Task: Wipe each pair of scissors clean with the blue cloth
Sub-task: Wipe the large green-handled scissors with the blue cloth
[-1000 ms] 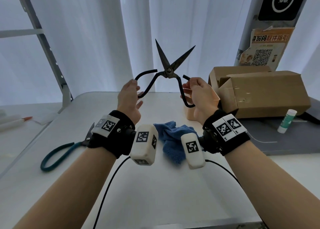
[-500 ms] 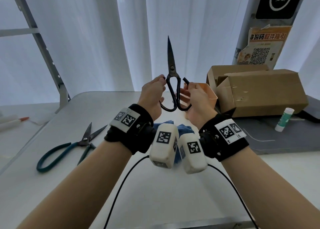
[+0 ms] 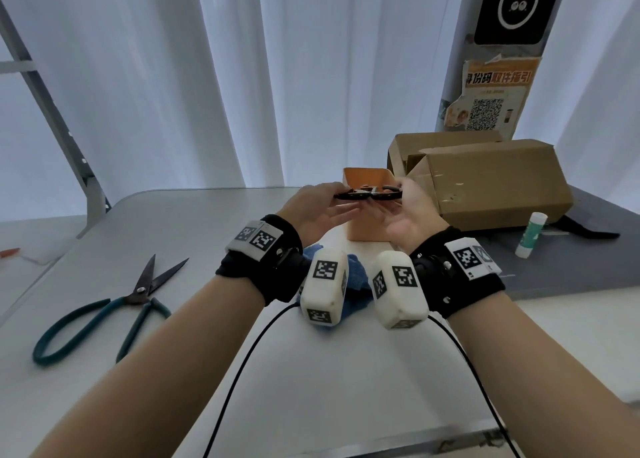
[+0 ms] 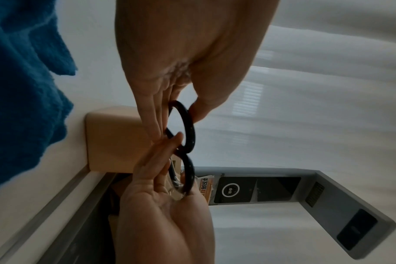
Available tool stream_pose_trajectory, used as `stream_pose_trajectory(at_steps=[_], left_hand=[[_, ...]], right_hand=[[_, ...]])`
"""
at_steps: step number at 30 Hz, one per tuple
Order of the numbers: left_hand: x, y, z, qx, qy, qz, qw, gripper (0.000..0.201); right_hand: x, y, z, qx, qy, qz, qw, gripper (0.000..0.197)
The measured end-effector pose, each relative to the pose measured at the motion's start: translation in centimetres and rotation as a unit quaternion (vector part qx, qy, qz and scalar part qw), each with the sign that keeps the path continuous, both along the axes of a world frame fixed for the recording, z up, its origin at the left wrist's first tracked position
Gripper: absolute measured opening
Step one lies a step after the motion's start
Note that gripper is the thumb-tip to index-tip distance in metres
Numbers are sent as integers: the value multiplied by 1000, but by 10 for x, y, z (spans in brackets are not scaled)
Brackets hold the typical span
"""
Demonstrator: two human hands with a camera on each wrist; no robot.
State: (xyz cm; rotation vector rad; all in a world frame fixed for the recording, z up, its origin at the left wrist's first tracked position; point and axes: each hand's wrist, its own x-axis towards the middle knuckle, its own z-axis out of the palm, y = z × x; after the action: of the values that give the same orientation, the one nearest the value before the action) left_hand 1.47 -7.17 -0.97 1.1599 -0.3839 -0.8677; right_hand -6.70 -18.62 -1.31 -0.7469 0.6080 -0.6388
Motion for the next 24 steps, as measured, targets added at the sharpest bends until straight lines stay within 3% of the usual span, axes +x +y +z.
stream_pose_trajectory(at_steps=[8,15,21,24], left_hand=[[9,-6,-5,22,-4,-48,999,15],[14,-5,-1,31,-34,-70,996,40],[15,-5,1,49,-82,-67,993,44],[17,-2,2,59,-119,-86,987,35]], right_hand=[[-6,-4,3,41,-35,-2,999,25],[1,-9,-3,97,-27,0,995,41],[6,-16,-3,120,-56,-39,990,34],[6,-19,-3,134,-74,-47,987,26]])
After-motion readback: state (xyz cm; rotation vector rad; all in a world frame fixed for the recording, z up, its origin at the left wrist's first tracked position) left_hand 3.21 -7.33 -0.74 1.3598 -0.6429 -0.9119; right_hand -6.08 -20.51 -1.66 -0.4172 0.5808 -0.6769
